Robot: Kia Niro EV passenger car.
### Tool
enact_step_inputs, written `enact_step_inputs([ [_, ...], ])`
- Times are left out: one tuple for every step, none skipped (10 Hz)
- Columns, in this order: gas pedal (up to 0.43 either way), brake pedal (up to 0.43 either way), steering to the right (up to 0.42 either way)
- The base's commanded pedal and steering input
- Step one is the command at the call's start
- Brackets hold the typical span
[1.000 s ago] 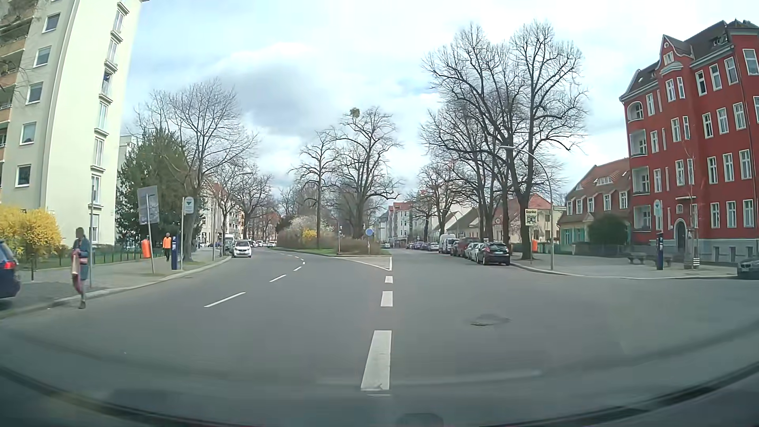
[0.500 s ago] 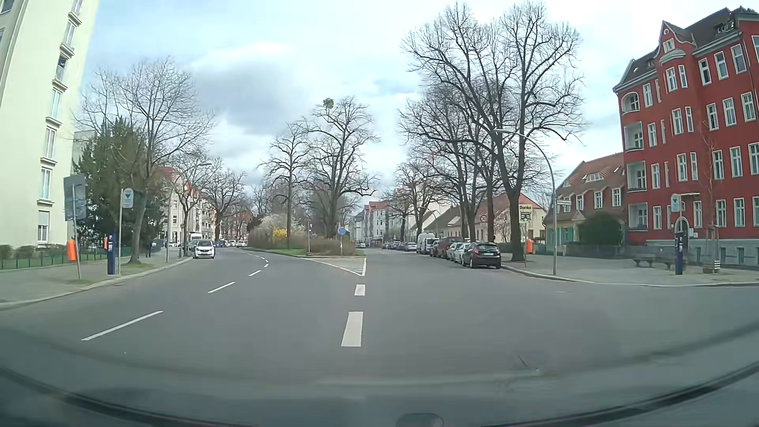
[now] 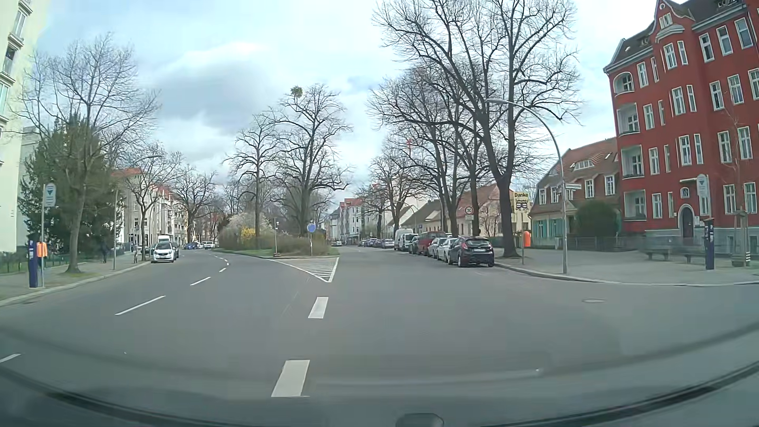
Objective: Follow the waypoints while adhering to traffic rules and regulations
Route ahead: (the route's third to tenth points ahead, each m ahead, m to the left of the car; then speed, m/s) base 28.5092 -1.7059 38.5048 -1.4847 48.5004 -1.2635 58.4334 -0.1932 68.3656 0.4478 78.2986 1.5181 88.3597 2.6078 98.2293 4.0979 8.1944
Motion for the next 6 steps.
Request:
enact_step_inputs([
  [0.110, 0.000, 0.045],
  [0.110, 0.000, 0.042],
  [0.110, 0.000, 0.038],
  [0.110, 0.000, 0.030],
  [0.118, 0.000, 0.029],
  [0.118, 0.000, 0.027],
])
